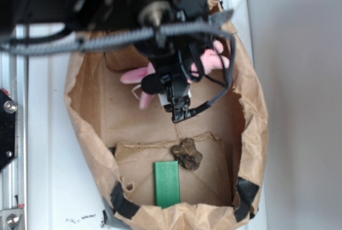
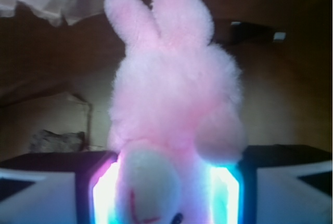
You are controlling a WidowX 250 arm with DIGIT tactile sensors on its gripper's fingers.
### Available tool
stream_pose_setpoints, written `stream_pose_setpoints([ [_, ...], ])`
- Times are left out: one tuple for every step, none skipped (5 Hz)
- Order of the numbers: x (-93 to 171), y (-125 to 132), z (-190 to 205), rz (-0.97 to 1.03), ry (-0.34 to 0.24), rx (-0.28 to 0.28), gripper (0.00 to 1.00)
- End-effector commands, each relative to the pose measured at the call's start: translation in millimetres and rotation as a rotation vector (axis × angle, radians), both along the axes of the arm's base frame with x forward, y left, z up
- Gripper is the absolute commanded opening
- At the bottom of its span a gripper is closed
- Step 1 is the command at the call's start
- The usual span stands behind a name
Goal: Grab the pink bunny.
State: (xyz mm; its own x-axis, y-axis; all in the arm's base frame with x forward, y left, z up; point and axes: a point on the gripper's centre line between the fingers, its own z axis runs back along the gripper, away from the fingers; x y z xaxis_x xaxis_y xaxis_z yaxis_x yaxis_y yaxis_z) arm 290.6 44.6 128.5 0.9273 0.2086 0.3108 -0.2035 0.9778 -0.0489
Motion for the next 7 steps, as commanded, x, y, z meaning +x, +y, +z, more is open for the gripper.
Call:
stream_pose_setpoints([
  [0, 0, 50, -0.043, -0.02, 0.016, 0.0],
  [-1, -3, 61, -0.018, -0.027, 0.045, 0.0],
  [-1, -2, 71, -0.031, -0.012, 0.009, 0.0],
  [-3, -7, 73, -0.053, -0.022, 0.011, 0.0],
  [-5, -13, 73, -0.084, -0.028, 0.021, 0.0],
  [-7, -16, 72, -0.107, -0.03, 0.016, 0.0],
  [-5, -16, 71, -0.097, -0.031, 0.02, 0.0],
])
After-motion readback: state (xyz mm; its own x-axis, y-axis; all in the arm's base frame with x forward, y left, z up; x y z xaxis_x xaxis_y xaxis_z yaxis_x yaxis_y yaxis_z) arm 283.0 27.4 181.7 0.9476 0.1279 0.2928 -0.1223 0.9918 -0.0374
